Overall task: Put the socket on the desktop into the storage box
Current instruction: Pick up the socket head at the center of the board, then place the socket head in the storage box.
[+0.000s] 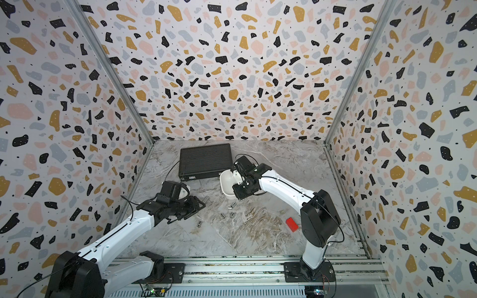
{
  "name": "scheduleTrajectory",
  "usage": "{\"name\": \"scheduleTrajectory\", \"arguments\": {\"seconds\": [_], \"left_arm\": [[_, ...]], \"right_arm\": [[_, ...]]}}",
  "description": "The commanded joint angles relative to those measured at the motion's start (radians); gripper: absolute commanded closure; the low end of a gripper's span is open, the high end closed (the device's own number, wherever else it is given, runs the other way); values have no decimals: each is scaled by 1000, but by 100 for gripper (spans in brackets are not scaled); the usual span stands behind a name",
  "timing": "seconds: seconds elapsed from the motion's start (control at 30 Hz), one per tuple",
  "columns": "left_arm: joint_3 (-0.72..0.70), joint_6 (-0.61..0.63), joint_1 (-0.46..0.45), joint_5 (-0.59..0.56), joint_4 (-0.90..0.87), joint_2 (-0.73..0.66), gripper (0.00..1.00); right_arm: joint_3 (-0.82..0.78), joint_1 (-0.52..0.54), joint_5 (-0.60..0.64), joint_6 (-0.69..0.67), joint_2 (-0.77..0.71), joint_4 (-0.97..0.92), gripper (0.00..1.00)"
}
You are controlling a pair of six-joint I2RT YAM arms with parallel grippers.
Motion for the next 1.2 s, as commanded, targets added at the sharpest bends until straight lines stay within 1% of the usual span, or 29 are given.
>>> {"name": "scheduleTrajectory", "arguments": {"seconds": [0.0, 0.27, 0.47, 0.73, 0.9, 1.03, 1.17], "left_arm": [[52, 12, -10, 18, 40, 25, 49], [87, 11, -38, 7, 66, 73, 49], [90, 8, -52, -7, 67, 86, 49], [67, 13, -56, -21, 56, 83, 49], [58, 15, -54, -29, 45, 77, 49], [54, 19, -54, -36, 36, 72, 49], [49, 23, -54, -39, 31, 71, 49]], "right_arm": [[70, -50, 23, 20, 27, -25, 77], [191, -153, 31, 49, 158, -24, 77], [287, -197, 18, 66, 268, -24, 76], [374, -224, -8, 86, 382, -23, 74], [399, -228, -18, 95, 419, -23, 72], [405, -230, -19, 97, 421, -23, 65], [403, -230, -22, 96, 406, -23, 64]]}}
